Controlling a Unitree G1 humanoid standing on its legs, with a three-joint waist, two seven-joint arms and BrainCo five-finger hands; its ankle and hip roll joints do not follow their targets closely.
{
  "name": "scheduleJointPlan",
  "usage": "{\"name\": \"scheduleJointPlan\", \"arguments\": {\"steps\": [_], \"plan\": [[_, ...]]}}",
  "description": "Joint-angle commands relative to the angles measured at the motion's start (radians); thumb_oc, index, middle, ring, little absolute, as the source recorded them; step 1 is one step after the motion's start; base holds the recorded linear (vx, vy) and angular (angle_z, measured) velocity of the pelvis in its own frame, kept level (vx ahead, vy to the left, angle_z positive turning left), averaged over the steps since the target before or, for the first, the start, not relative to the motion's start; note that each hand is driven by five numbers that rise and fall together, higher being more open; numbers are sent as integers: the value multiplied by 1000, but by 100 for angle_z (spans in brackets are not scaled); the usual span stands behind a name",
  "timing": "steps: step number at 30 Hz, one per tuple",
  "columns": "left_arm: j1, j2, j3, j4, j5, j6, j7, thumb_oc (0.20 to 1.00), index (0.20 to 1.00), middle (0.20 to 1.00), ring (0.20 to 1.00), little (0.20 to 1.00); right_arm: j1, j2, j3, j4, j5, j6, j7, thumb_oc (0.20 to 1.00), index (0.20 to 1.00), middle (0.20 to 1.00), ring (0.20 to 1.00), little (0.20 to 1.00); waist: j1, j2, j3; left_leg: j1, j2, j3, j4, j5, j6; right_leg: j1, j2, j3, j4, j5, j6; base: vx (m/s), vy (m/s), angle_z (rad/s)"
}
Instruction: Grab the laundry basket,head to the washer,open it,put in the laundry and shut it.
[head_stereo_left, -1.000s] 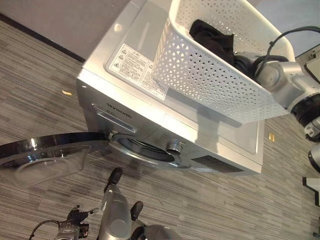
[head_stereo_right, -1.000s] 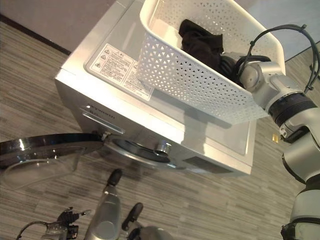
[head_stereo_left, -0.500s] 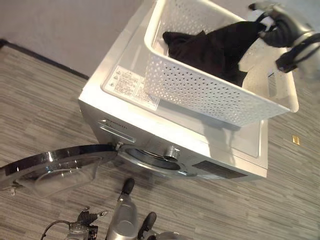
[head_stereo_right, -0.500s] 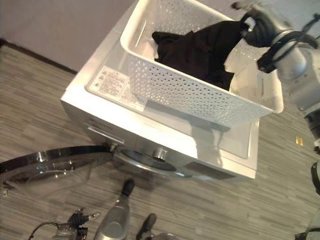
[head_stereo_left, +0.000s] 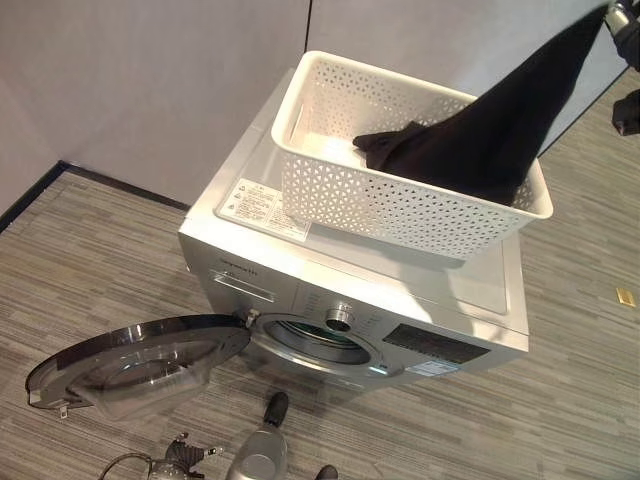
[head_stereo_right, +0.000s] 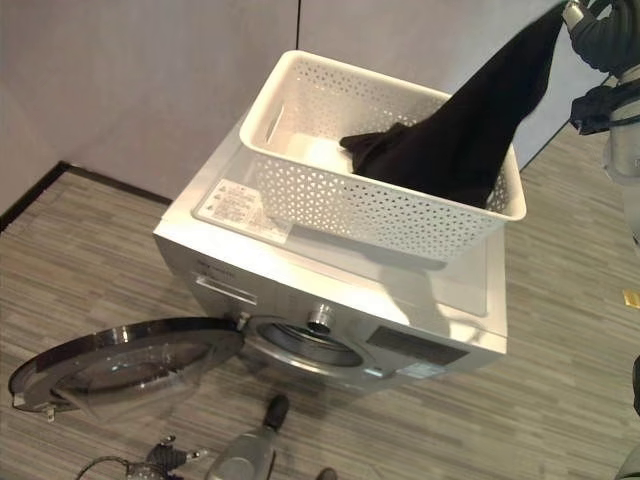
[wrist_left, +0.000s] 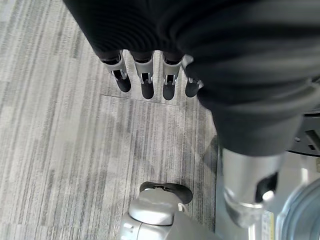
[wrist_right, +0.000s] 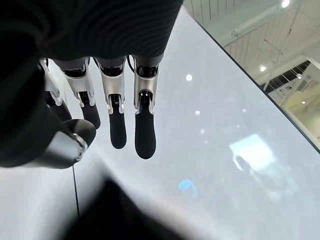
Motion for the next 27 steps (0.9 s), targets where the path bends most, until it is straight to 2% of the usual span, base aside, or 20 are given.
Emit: {"name": "scheduleJointPlan", "arguments": {"steps": [1,4,6,8,12,13,14,15,16,17,20,24,26,27], "plan": [[1,23,-46,40,40,8,7,1000,1000,1000,1000,1000,-47,26,6,9,26,-20,-19,200,200,200,200,200,7,-46,-57,-12,43,-22,-47,-49,-6,-32,-157,-1,10,129,105,0,0,0],[2,13,-51,51,43,9,0,1000,1000,1000,1000,1000,-59,40,21,27,18,-18,-25,200,200,200,200,200,8,-44,-66,-14,39,-30,-47,-48,-6,-26,-158,-11,5,135,107,-2,-1,2],[4,9,-57,56,48,8,4,1000,1000,1000,1000,1000,-84,54,11,53,13,-20,-71,200,200,200,200,200,13,-42,-74,-14,35,-37,-47,-50,-5,-22,-161,-19,2,140,110,0,-4,5],[1,14,-71,58,50,9,6,1000,1000,1000,1000,1000,-154,69,54,90,2,-16,-90,200,200,200,200,200,26,-43,-82,-11,31,-40,-47,-50,-5,-20,-162,-23,4,140,110,-1,5,2],[-5,23,-63,62,42,7,17,1000,1000,1000,1000,1000,-234,76,126,123,17,-15,-74,200,200,200,200,200,31,-43,-90,-7,28,-46,-47,-47,-7,-9,-163,-29,8,136,107,-2,8,17],[-8,29,-52,66,30,8,16,1000,1000,1000,1000,1000,-221,84,170,104,44,-11,16,200,200,200,200,200,29,-48,-92,-6,27,-51,-47,-45,-7,-8,-162,-32,20,134,105,-5,5,11],[-3,31,-48,70,21,8,3,1000,1000,1000,1000,1000,-211,84,209,111,77,-6,83,555,555,555,555,555,26,-52,-93,-4,27,-52,-47,-45,-6,-7,-160,-34,24,132,103,0,0,0],[3,28,-37,84,20,13,-12,1000,1000,1000,1000,1000,-198,82,224,88,75,-4,106,1000,1000,1000,1000,1000,18,-56,-92,-2,27,-52,-47,-46,-5,-7,-160,-33,28,132,101,-2,-2,3],[4,29,-36,89,19,13,-15,1000,1000,1000,1000,1000,-196,81,229,97,81,-6,113,1000,1000,1000,1000,1000,17,-58,-91,-1,27,-52,-47,-46,-5,-7,-159,-32,30,132,101,0,0,0],[15,31,-35,100,23,18,-30,1000,1000,1000,1000,1000,-191,82,259,111,137,-9,172,1000,1000,1000,1000,1000,13,-65,-89,1,28,-53,-47,-46,-4,-8,-158,-30,37,132,99,0,0,0],[23,42,-32,110,17,19,-50,1000,1000,1000,1000,1000,-227,59,345,138,202,2,267,1000,1000,1000,1000,1000,10,-80,-85,3,29,-48,-47,-46,-3,-10,-158,-27,38,135,99,0,0,0],[40,53,-35,103,-7,17,-101,1000,1000,1000,1000,1000,-440,-13,641,207,251,40,410,1000,1000,1000,1000,1000,3,-99,-85,3,31,-46,-47,-47,-3,-11,-154,-29,35,141,100,0,0,0],[43,54,-36,99,-14,17,-111,1000,1000,1000,1000,1000,-482,-20,689,207,255,41,425,1000,1000,1000,1000,1000,1,-102,-84,4,32,-46,-47,-46,-3,-10,-153,-29,34,143,100,0,0,0],[44,60,-46,84,-32,14,-123,1000,1000,1000,1000,1000,-540,-25,766,234,246,55,447,1000,1000,1000,1000,1000,0,-112,-81,3,33,-46,-47,-45,-3,-11,-151,-29,34,147,101,33,-13,-1]]}}
